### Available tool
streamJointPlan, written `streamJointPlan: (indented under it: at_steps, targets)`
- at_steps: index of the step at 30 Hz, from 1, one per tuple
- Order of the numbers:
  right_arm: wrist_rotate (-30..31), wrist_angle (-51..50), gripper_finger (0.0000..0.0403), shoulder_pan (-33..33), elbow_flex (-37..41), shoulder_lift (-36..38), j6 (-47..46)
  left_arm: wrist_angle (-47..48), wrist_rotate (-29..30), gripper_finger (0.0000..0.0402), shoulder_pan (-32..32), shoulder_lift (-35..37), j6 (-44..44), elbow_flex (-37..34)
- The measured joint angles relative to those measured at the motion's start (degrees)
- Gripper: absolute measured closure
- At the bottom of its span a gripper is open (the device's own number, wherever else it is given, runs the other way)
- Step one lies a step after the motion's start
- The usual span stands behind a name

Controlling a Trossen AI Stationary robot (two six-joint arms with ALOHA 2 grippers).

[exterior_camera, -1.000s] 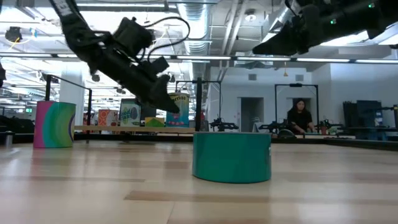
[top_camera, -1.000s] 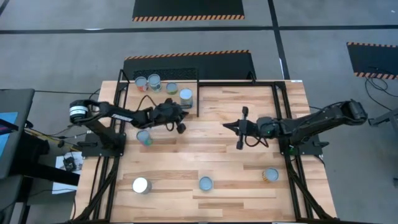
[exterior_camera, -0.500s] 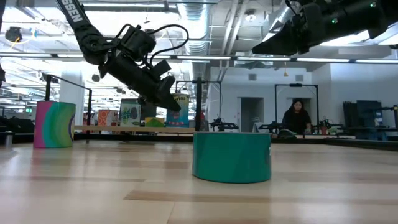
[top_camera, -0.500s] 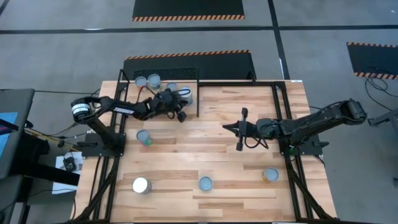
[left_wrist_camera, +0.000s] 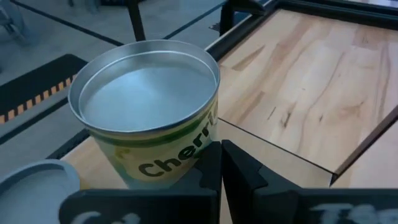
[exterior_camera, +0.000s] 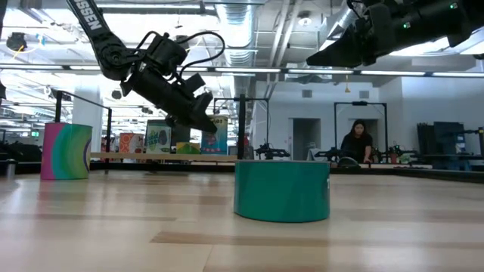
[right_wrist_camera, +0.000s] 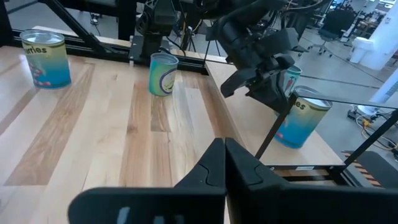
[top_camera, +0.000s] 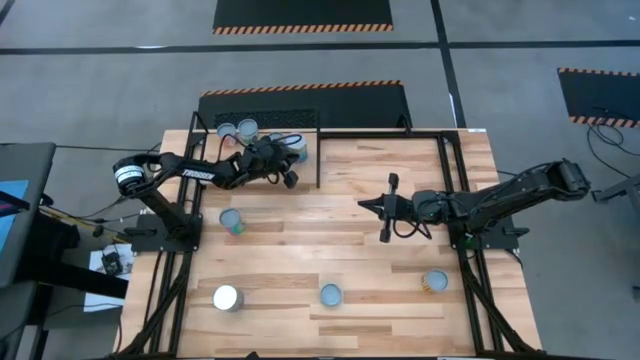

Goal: Pick and place cans onto a shelf
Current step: Put the top canned cherries on the shelf

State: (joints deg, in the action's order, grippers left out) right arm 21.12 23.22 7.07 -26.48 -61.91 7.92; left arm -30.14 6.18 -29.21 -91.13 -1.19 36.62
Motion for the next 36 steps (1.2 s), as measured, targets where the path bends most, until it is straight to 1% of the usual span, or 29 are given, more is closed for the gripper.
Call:
streamJointPlan:
  at_steps: [5,11,17,23,25,30,36]
  targets:
    - [0.0,0.0,0.0392,0.0,0.0,0.0,0.0,-0.9,-1.4,0.04,-0.8,0.0,0.1,0.0]
    - [0.0,0.0,0.0392,0.0,0.0,0.0,0.0,-0.9,-1.4,0.04,-2.5,0.0,0.1,0.0]
    - [0.0,0.0,0.0392,0.0,0.0,0.0,0.0,-0.9,-2.5,0.04,-2.8,0.0,0.1,0.0]
    - [0.0,0.0,0.0392,0.0,0.0,0.0,0.0,2.7,-3.2,0.04,-1.8,0.1,0.5,0.0]
    - [0.0,0.0,0.0392,0.0,0.0,0.0,0.0,4.7,-1.2,0.04,-1.7,0.1,0.6,0.0]
    - [-0.1,0.0,0.0392,0.0,0.0,0.0,0.0,7.9,7.2,0.04,-1.6,0.1,-0.2,0.0]
    - [-0.1,0.0,0.0392,0.0,0.0,0.0,0.0,8.1,11.4,0.04,-0.9,0.1,-0.5,0.0]
